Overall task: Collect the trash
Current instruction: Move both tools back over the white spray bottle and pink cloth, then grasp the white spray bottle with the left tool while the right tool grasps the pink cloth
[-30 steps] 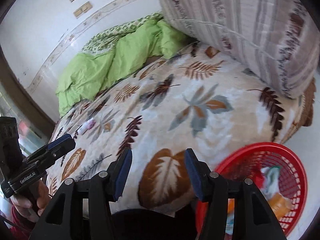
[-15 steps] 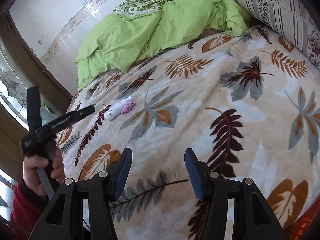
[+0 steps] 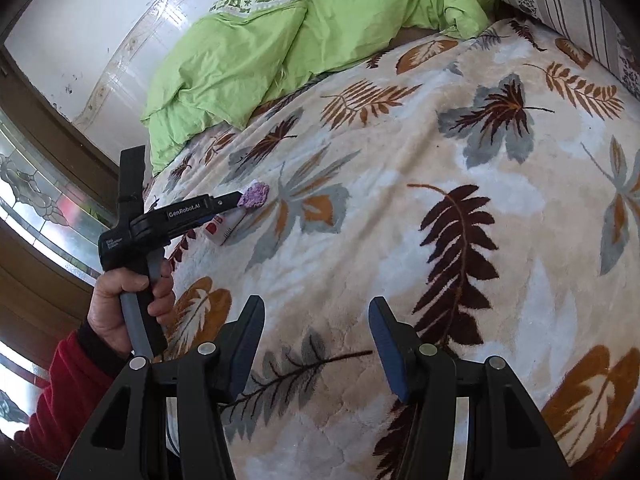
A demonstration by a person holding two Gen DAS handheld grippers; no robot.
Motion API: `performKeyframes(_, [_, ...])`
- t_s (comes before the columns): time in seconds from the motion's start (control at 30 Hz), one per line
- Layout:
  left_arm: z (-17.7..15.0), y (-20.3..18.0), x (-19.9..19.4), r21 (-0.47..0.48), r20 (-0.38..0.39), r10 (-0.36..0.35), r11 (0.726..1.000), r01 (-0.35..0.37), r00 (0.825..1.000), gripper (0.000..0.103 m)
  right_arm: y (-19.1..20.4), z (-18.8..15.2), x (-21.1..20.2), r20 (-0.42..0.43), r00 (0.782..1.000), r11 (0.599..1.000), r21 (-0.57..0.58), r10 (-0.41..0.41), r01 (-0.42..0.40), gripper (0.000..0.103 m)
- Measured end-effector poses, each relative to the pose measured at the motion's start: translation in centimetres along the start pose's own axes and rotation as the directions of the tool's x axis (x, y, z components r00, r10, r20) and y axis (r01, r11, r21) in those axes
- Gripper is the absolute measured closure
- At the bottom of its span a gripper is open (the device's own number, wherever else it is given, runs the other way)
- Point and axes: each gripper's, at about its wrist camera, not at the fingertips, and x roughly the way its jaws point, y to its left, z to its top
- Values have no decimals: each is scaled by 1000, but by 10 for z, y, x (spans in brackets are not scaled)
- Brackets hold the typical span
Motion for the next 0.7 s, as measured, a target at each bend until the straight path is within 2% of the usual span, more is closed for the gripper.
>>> performKeyframes(0.1, [-11, -11, 0, 5, -1, -9, 1000, 9, 1000, 70, 0, 1, 3, -6, 1000, 1000, 8, 12, -12, 45])
performKeyframes(0.17, [-17, -19, 1, 31, 6, 71, 997, -72, 997, 70, 4, 0, 4, -6, 1000, 1000, 0, 13, -13, 45])
performKeyframes(0.23, [-27, -22, 2, 11, -12, 136, 991, -135, 991, 74, 8, 0, 3, 3, 1000, 1000, -19, 3, -3, 45])
performKeyframes(0.37, [-44, -32, -8, 49, 1, 178, 983, -178, 984, 74, 10, 1, 3, 16, 1000, 1000, -29, -6, 7, 45])
performKeyframes(0.47, [-50, -23, -18, -32, 6, 205, 978, -205, 979, 74, 12, 5, 7, 14, 1000, 999, -32, -7, 7, 45])
performKeyframes(0.57, [-60, -13, -31, -117, 12, 263, 958, -260, 965, 74, 27, 18, 14, 16, 1000, 995, -93, -20, 21, 45])
performKeyframes(0.63, [-69, -6, -35, -166, 16, 252, 955, -246, 967, 74, 37, 32, 23, 8, 1000, 991, -131, -27, 28, 45])
performKeyframes(0.7, [-69, -2, -36, -173, 16, 233, 958, -227, 972, 74, 46, 51, 36, -9, 1000, 991, -131, -1, 0, 45])
